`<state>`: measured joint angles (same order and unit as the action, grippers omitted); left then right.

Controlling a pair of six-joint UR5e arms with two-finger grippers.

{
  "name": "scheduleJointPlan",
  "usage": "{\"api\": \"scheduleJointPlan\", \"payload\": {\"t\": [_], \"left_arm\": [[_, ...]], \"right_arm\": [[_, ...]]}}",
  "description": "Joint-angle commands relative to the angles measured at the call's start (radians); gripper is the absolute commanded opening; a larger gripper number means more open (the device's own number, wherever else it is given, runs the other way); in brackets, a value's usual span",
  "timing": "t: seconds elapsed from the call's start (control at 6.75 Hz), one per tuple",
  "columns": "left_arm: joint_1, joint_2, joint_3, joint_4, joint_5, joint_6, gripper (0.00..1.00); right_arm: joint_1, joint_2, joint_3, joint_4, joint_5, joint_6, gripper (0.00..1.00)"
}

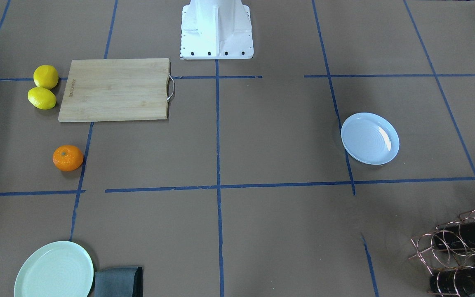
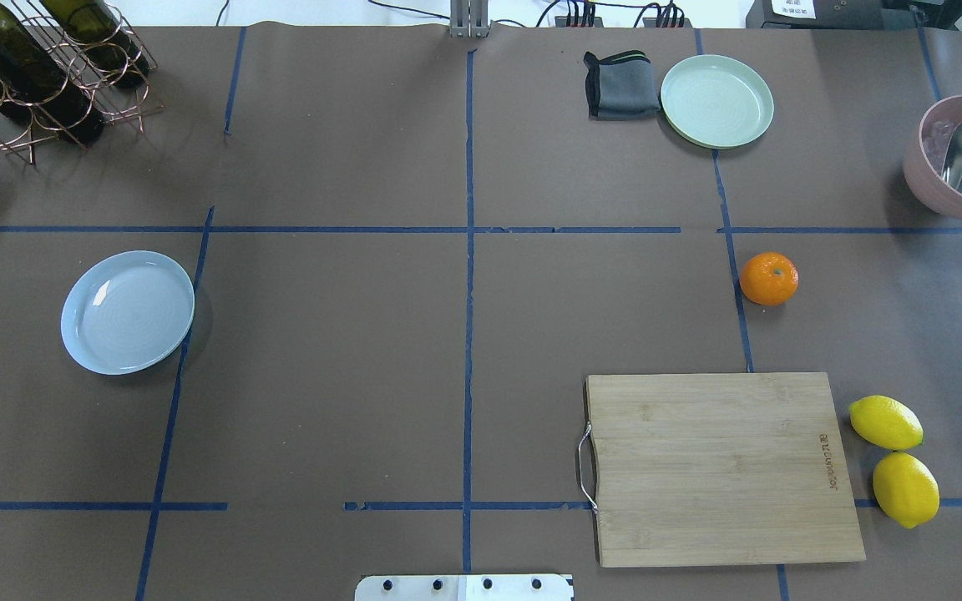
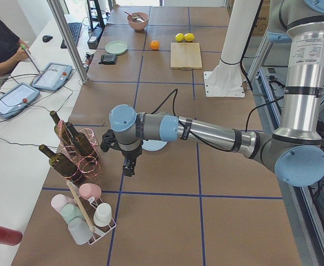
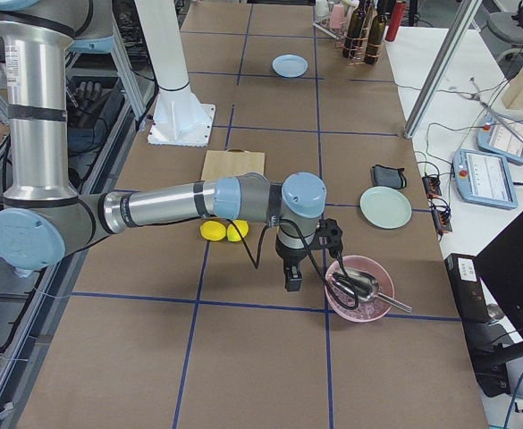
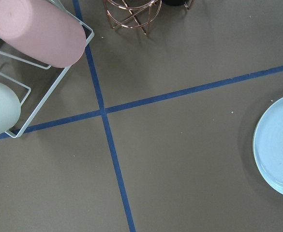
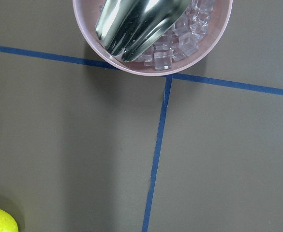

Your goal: Pick orange to plate

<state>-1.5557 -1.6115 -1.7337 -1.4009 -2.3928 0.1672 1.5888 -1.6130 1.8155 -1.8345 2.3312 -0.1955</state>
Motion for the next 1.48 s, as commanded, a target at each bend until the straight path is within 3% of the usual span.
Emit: {"api": "scheduleJointPlan", "payload": {"t": [0.0, 0.74, 1.04, 1.33], "left_arm": [[-0.05, -0.01, -0.06, 0.002, -0.006, 0.0, 1.0], [-0.046, 0.024, -0.104, -0.029, -0.022, 0.012, 1.0], [0.006, 0.028, -0.106, -0.165, -0.075, -0.001, 1.0], [0.13, 0.027, -0.096, -0.176, -0.063, -0.193, 1.0]], "right_arm": [[-0.022, 0.005, -0.002, 0.001, -0.006, 0.007, 1.0], [-0.029, 0.005, -0.09, 0.092, 0.0, 0.014, 1.0], [-0.029, 0.005, -0.105, 0.099, 0.002, 0.014, 1.0], [-0.029, 0.004, -0.104, 0.104, 0.022, 0.013, 1.0]]}}
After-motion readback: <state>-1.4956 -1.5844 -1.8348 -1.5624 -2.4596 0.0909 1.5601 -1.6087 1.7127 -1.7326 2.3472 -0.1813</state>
